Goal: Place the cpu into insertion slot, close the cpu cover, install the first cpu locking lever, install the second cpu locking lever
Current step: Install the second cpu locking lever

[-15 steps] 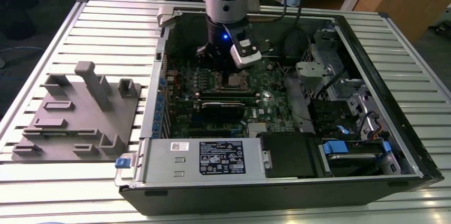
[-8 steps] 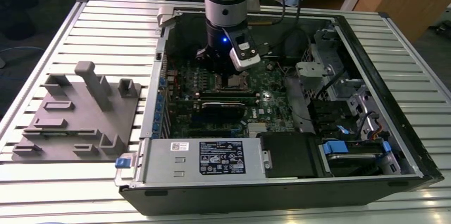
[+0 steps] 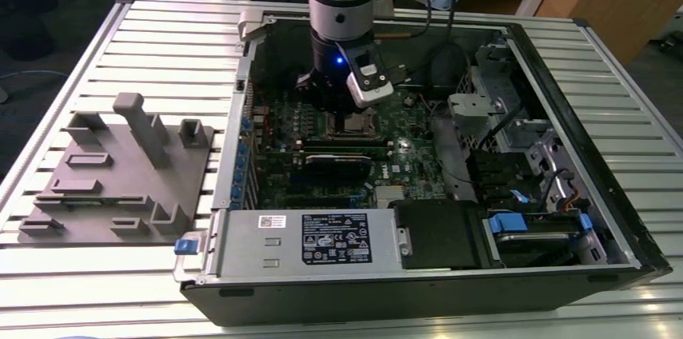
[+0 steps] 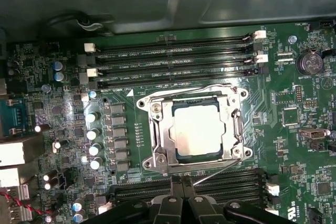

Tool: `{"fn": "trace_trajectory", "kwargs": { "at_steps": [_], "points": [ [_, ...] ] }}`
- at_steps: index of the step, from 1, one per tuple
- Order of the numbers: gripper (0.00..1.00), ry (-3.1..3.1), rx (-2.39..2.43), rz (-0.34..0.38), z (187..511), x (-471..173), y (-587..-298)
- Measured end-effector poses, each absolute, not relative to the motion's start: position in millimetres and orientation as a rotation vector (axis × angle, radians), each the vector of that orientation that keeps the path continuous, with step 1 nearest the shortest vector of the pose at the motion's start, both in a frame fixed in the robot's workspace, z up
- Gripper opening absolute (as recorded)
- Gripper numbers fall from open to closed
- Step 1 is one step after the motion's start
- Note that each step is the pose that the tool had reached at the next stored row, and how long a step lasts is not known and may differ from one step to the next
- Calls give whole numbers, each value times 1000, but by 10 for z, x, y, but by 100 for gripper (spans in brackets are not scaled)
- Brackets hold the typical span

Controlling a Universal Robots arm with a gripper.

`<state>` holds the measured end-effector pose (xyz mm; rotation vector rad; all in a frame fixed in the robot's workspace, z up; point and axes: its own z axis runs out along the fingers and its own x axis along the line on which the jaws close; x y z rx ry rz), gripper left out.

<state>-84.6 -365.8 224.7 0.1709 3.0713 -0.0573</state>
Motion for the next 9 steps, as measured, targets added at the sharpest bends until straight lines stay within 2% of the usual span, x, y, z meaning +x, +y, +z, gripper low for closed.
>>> {"fn": "trace_trajectory", "kwargs": {
  "at_steps": [9],
  "points": [
    [11,3071,171,-57,2247,-857,-3658]
  ]
}}
